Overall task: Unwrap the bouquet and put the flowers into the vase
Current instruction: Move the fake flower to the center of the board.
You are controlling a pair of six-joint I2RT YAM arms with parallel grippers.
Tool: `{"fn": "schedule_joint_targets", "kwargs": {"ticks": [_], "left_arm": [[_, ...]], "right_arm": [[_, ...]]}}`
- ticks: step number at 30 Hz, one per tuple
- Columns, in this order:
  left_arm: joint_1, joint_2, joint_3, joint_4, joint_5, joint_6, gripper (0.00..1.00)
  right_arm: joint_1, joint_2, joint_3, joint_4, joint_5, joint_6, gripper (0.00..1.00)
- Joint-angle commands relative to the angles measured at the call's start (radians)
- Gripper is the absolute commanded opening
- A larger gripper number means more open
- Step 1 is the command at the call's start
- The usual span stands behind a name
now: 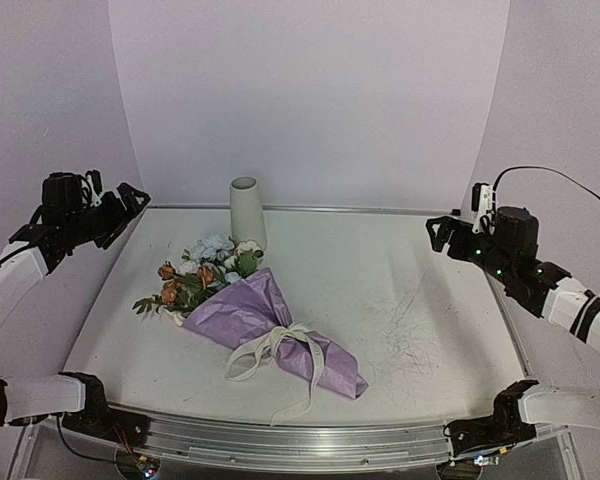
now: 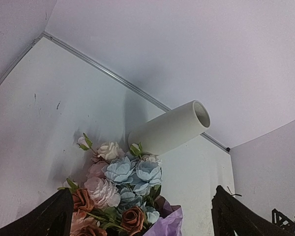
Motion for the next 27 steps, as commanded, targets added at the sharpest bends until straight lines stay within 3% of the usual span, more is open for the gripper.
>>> {"fn": "schedule_joint_targets", "kwargs": {"ticks": [1,10,19,27], "left_arm": [[0.001,-0.011,-0.009,0.049,-0.027,0.03,0.99],[0.001,-0.019,-0.025,0.071,0.045,0.074,1.0],[-0.003,0.043,-0.059,0.081,0.223,0.056,0.99],[-0.098,0.01,-0.13,0.085,0.176,-0.023,0.99]], "right_arm": [[0.004,0.015,0.024,0.045,0.034,0.025,0.98],[0.005,0.056,0.076,0.032,-0.024,0.01,0.98],[0.007,0.213,0.165,-0.02,-0.31,-0.022,0.98],[0.087,0.347,0.205,-0.015,-0.415,-0.014,0.93]]}}
